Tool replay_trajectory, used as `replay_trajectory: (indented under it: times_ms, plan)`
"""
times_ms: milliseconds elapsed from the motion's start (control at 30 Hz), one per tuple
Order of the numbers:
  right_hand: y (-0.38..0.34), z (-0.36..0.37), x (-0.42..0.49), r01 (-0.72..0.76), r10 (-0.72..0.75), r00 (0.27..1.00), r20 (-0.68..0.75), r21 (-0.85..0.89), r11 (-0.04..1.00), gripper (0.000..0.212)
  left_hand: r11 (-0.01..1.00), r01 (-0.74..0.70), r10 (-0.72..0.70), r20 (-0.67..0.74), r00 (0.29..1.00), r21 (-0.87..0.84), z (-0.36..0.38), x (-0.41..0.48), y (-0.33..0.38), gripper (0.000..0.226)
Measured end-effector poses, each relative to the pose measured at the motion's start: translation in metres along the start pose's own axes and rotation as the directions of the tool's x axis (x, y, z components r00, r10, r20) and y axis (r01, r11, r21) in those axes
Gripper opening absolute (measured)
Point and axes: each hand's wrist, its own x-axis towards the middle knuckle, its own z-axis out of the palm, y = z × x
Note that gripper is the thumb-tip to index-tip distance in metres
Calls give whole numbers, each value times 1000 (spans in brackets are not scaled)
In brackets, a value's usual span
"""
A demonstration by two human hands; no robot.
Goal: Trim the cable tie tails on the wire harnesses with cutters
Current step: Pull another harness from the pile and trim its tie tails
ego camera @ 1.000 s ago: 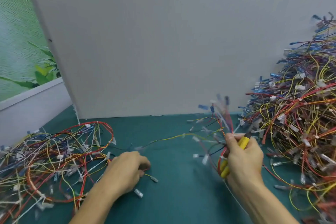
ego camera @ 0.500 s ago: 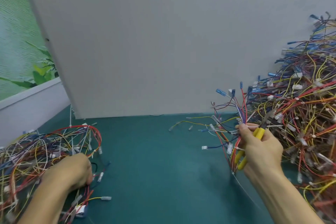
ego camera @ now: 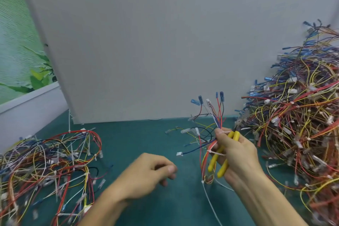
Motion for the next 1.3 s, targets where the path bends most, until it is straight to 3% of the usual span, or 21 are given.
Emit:
replay_trajectory:
  times_ms: [67, 100, 167, 233, 300, 400, 467, 600, 700, 767, 867, 933, 1000, 1067, 1133, 1233, 1300]
  plan:
    - [1, 6, -3, -43, 42, 999, 14, 47, 998, 11, 945, 131, -121, 53, 991, -298, 23, 4, 3, 20]
    - [1, 8, -3, -63, 61, 998, 25, 75, 995, 10, 867, 237, -209, 111, 971, -438, 31, 4, 4, 24]
    - [-2, 14, -4, -100, 93, 994, 59, 139, 985, 9, 621, 451, -309, 329, 892, -641, 40, 5, 9, 35]
    - [-7, 19, -5, -126, 105, 988, 112, 191, 973, 7, 339, 571, -238, 519, 821, -747, 46, 6, 13, 45]
    - [-12, 21, -6, -143, 107, 981, 164, 227, 963, 7, 148, 569, -127, 555, 822, -809, 51, 11, 18, 41]
    - [-21, 20, -7, -123, 70, 974, 215, 243, 962, 9, 62, 410, -88, 405, 910, -910, 49, 23, 31, 27]
    - [-30, 15, -6, -57, 2, 975, 222, 240, 969, 9, 6, 245, -143, 241, 960, -970, 37, 34, 37, 13]
    - [-39, -9, 3, 135, -152, 981, 124, 135, 982, 8, -9, -57, -227, -54, 972, -998, 6, 54, 35, 13]
    - [-32, -30, 12, 249, -249, 968, 9, -58, 967, 18, 32, -159, -236, -162, 958, -987, -10, 62, 26, 9]
    - [-23, -43, 18, 233, -249, 967, -55, -205, 951, 23, 39, -145, -280, -150, 948, -989, -14, 66, 15, 6]
    - [-3, -59, 31, 64, -112, 988, -103, -388, 919, 25, 114, -67, -406, -108, 908, -991, -4, 71, -7, 7]
    - [8, -70, 39, -24, -54, 991, -120, -566, 824, 23, 119, 6, -482, -52, 874, -993, 4, 70, -22, 10]
    - [11, -76, 40, -59, -58, 990, -130, -743, 667, 23, 92, 79, -523, 19, 852, -993, 2, 66, -33, 19]
    - [7, -81, 41, -82, -62, 989, -135, -843, 532, 24, 117, 150, -514, 69, 855, -982, -6, 64, -39, 23]
    - [4, -85, 43, -89, -66, 988, -138, -871, 484, 22, 187, 169, -458, 66, 887, -968, -18, 64, -39, 26]
    - [3, -87, 48, -78, -62, 990, -124, -867, 491, 16, 205, -34, -326, -101, 940, -978, -39, 65, -26, 27]
    - [1, -86, 49, -69, -84, 988, -130, -858, 509, 12, 200, -203, -246, -250, 936, -958, -55, 64, -16, 25]
